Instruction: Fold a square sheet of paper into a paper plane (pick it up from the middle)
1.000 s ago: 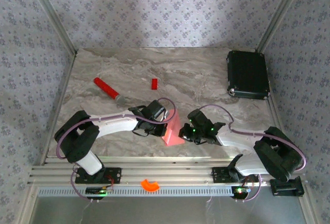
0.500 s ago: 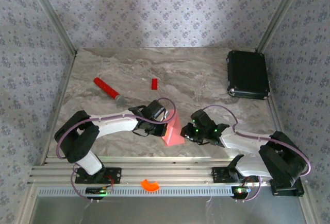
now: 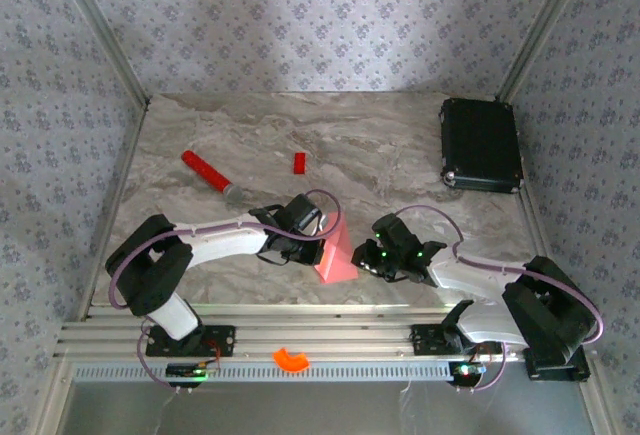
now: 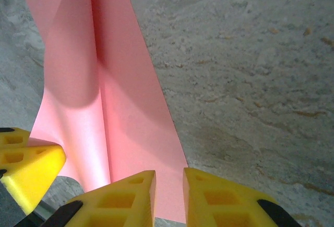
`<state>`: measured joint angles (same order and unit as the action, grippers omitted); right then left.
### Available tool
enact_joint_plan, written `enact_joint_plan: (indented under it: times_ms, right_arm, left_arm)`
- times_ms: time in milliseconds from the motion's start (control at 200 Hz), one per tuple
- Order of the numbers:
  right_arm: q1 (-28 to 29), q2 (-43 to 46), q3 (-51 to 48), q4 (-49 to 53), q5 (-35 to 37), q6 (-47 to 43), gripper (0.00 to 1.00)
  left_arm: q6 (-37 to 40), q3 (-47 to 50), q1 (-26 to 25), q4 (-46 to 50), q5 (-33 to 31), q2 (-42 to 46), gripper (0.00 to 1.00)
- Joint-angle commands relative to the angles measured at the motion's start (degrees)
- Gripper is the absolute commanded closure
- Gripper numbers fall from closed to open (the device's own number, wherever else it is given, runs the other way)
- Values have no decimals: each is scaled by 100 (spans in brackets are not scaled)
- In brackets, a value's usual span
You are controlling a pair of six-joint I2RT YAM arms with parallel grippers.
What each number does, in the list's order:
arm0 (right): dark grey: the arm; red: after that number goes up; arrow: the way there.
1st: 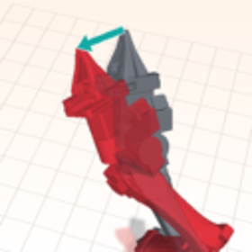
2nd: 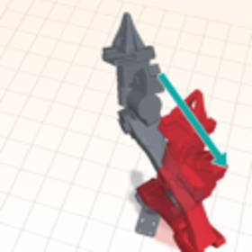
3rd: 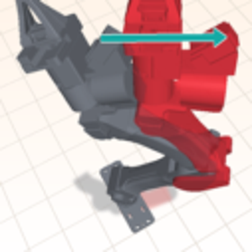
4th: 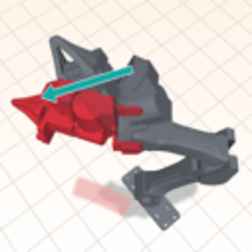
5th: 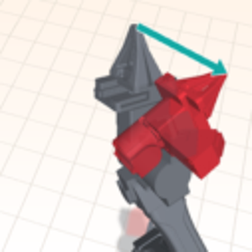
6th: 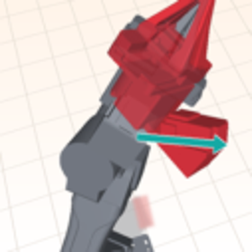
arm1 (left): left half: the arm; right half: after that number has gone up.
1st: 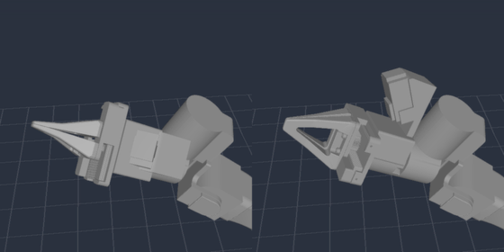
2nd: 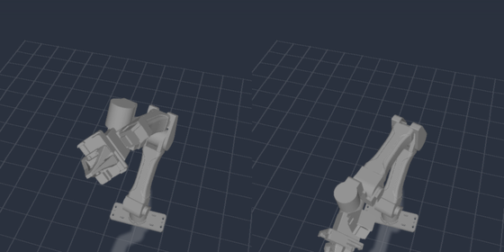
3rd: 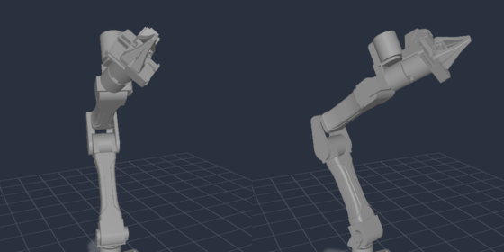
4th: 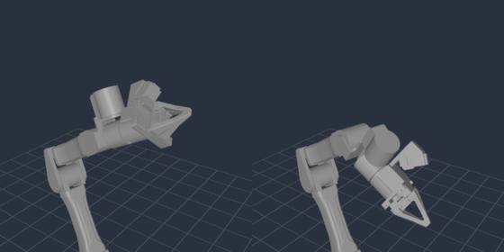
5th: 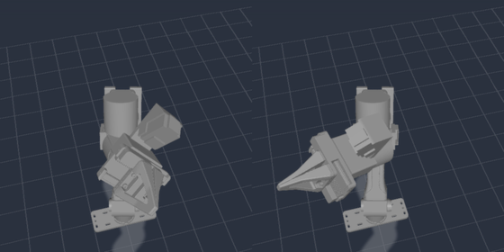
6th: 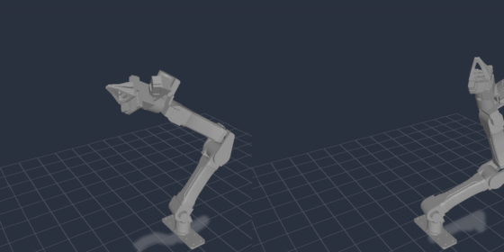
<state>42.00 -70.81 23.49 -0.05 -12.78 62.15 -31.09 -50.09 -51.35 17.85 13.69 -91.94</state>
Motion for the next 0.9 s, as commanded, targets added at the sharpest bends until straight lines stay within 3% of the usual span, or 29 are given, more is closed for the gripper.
enact_joint_plan:
  times_ms: [0, 175, 290, 430, 895]
  right_arm:
    - [-34, 166, -13, 246, 134, 77, 76]
    - [-63, 330, 39, 317, 148, 43, 74]
    - [-31, 260, 125, 187, -35, -37, 79]
    - [155, -144, 416, 192, -221, -206, 88]
    - [397, -1324, 700, 295, -150, -265, 98]
  left_arm:
    - [-11, 1, 42, 8, 76, 70, 97]
    - [-6, -10, 46, -9, 107, 93, 98]
    - [-44, 16, 46, -107, 149, 135, 98]
    - [-74, -12, 45, -211, 239, 149, 98]
    - [247, -286, 46, -128, 362, 29, 97]
